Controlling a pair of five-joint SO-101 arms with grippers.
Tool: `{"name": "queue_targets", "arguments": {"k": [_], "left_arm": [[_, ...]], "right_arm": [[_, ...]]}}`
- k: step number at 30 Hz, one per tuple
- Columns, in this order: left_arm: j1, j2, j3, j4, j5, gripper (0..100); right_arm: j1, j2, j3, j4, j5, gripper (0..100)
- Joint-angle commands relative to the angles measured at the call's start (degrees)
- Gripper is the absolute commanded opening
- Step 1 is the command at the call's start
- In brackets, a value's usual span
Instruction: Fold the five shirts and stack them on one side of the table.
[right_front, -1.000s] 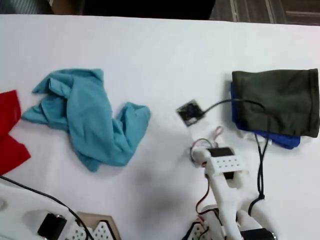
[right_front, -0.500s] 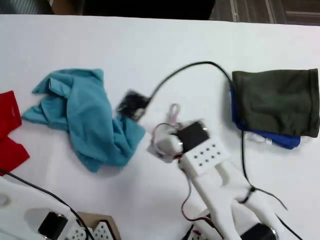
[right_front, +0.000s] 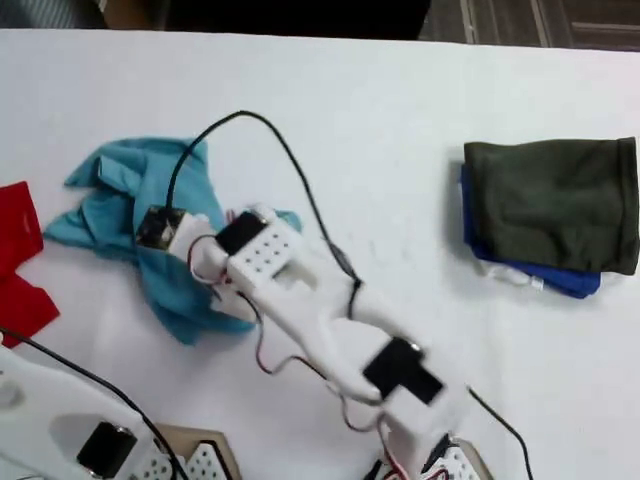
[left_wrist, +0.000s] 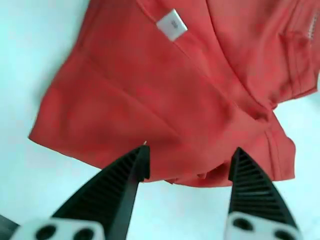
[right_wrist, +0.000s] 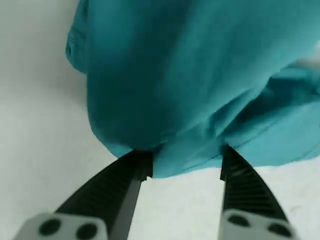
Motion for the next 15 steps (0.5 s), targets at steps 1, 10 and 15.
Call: {"name": "queue_targets", "arguments": {"k": [1,10,15], "left_arm": [[-1.05,-3.25,3.82,1.14,0.44,28],[8.26,-26.55,33.80,0.88,0.44,28],[14.95,-40.53,55.60,-8.53,0.97,28]], "right_arm": [[1.45,7.78,-6.77,-0.57,-1.67,22.7],[17.45,19.82,-21.01,5.67,-2.46,3.3],[27.82,19.82,-28.92,11.82,-2.02,2.1]]}}
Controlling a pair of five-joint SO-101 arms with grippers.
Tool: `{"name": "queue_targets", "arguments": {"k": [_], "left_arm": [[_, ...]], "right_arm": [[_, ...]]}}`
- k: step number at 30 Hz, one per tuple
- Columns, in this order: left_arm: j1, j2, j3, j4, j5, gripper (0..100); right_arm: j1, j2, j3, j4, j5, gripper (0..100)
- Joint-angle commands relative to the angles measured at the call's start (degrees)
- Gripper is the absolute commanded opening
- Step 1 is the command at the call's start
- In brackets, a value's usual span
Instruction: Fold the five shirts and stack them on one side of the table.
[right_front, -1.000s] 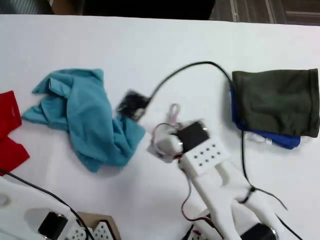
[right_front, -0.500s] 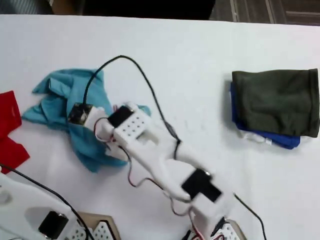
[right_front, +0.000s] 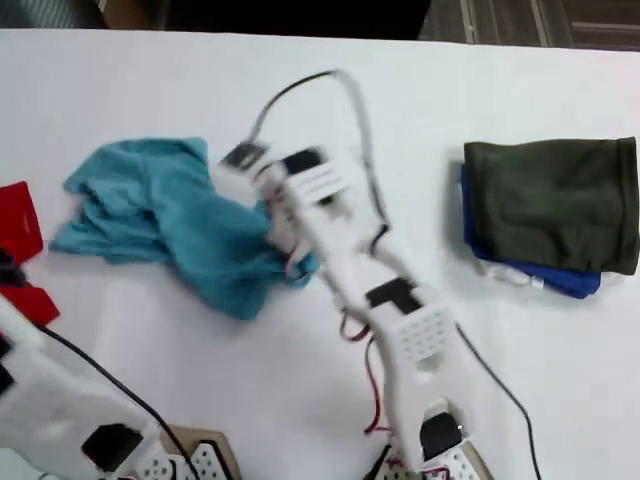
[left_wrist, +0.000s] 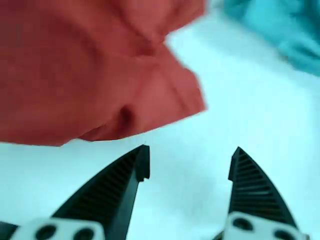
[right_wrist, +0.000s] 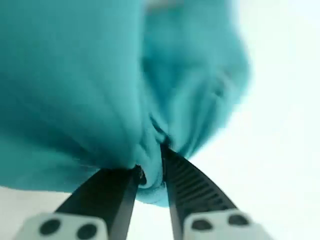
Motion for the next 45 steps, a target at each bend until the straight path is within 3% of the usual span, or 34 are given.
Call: {"name": "queue_targets", "arguments": {"k": [1,7,13,15,20,22,25,33,45], "left_arm": [[4.22,-12.48,16.22,-9.93,1.32,28],[5.98,-18.81,41.63,-33.49,1.14,28],[0.09,-19.25,45.93,-36.92,1.23,28],[-3.25,-19.16,44.79,-37.19,1.14,28],[-10.73,-19.16,41.19,-36.92,1.14,28],[-12.40,-19.16,40.40,-36.92,1.14,28],[-13.63,-19.16,40.04,-37.10,1.14,28],[-16.62,-19.25,39.96,-36.92,1.41,28],[-19.96,-19.25,40.04,-36.75,1.05,28]], "right_arm": [[7.87,-0.40,-7.47,4.62,0.09,2.1],[17.27,-1.98,-18.90,9.19,0.09,2.1],[19.65,-1.98,-26.11,12.18,0.18,2.6],[19.03,-2.07,-27.16,13.67,1.41,8.6],[17.89,-4.00,-29.01,13.85,1.76,36.5],[16.57,-6.46,-29.10,13.76,1.67,40.5],[11.12,-9.80,-28.22,13.85,1.32,39.0],[-12.44,-4.79,-23.30,11.47,1.23,34.8],[-23.87,7.43,-23.38,-1.63,1.14,34.8]]}}
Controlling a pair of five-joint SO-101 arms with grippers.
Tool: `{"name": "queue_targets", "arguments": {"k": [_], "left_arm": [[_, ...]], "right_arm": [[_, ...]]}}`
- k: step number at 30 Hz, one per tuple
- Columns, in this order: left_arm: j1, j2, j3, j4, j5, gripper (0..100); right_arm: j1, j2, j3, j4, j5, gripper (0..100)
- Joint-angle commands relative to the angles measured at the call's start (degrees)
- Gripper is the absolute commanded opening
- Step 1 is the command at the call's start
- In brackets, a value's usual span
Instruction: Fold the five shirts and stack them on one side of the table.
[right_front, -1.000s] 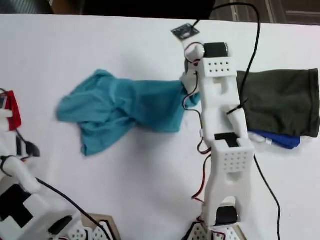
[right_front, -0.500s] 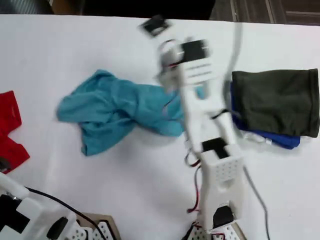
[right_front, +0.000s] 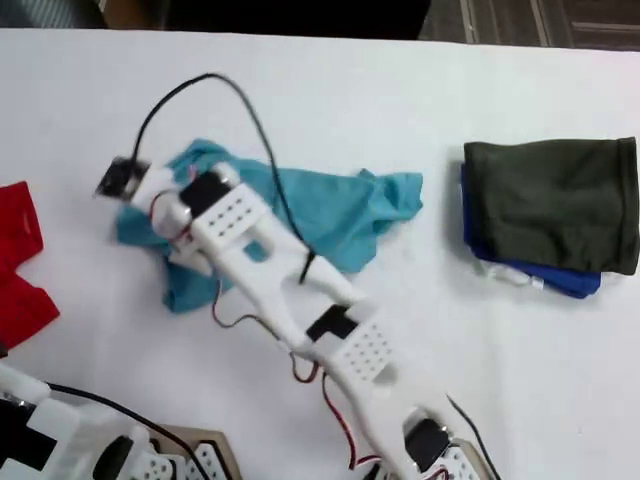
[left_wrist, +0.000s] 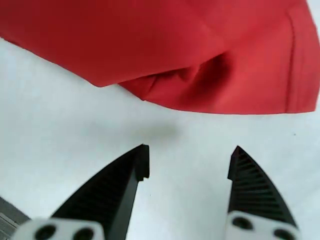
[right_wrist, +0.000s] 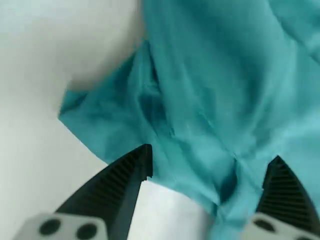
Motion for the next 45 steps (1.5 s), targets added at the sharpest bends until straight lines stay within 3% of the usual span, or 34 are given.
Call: {"name": "queue_targets", "arguments": {"k": [1,8,16,21,29,33,45], "left_arm": [[-0.53,-3.08,-2.59,-0.35,0.26,28],[-0.44,-3.08,-2.59,1.32,0.26,28],[0.00,-3.08,-2.68,2.73,0.26,28],[1.05,-2.99,-2.24,2.46,0.26,28],[9.14,-2.64,-2.07,2.64,0.53,28],[11.96,-2.64,-2.07,2.64,0.62,28],[11.96,-2.64,-2.07,2.81,0.62,28]], "right_arm": [[-2.33,-0.31,-0.26,-3.03,-0.18,34.8],[-2.77,3.03,-0.18,-10.51,0.35,33.3],[4.53,10.24,-1.58,-14.55,0.00,1.3],[8.75,7.16,-10.02,-6.02,-0.09,2.2],[11.74,-4.70,-27.78,13.14,0.35,2.1],[11.56,-12.53,-30.33,13.14,0.35,2.1],[4.88,-30.20,-29.89,6.90,0.00,2.2]]}}
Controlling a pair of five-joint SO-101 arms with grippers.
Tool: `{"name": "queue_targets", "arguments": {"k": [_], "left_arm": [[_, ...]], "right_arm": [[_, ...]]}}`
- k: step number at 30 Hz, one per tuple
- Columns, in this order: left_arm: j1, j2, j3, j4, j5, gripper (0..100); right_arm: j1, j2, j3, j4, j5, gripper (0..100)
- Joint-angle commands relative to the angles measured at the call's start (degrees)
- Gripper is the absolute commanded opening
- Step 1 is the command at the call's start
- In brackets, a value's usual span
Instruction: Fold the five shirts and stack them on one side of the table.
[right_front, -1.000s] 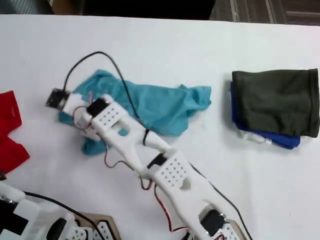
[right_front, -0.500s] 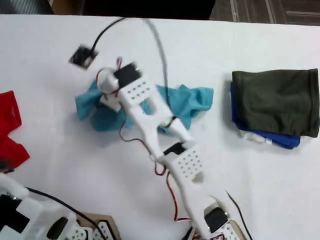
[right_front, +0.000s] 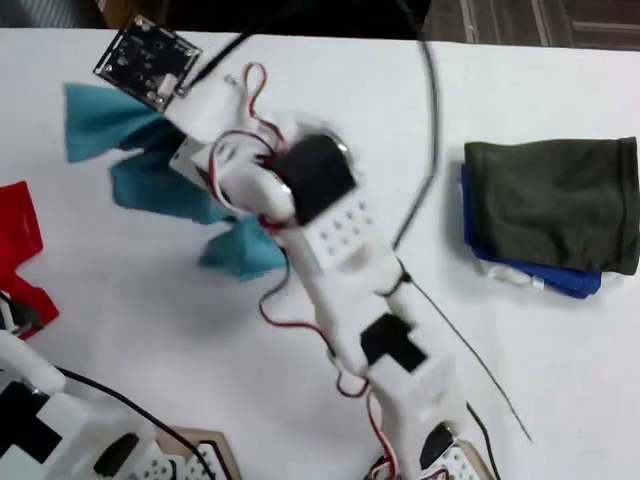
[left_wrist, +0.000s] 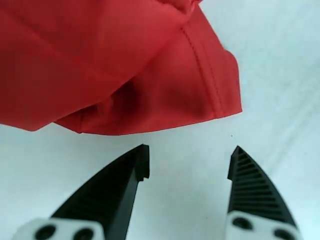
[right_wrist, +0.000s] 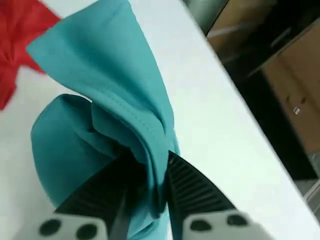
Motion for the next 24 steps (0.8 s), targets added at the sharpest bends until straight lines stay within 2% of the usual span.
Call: {"name": "queue_targets", "arguments": {"k": [1,7,13,15,20,24], "left_arm": [[0.44,-2.64,-2.07,0.53,0.44,28],[0.44,-2.64,-2.07,0.53,0.44,28],[0.53,-2.81,-2.15,0.62,0.53,28],[0.53,-2.81,-2.15,1.23,0.53,28],[1.93,-2.73,-2.15,2.64,0.35,28],[4.31,-2.64,-2.07,2.64,0.26,28]], "right_arm": [[-0.75,-6.99,-2.29,-2.51,0.00,2.3],[5.67,-0.84,1.67,0.75,-0.09,2.4],[14.37,14.46,12.48,0.66,0.35,2.6],[16.57,20.44,13.80,0.66,0.44,5.7],[21.67,28.35,12.84,1.63,0.44,21.4],[27.03,25.80,7.47,3.21,0.44,22.5]]}}
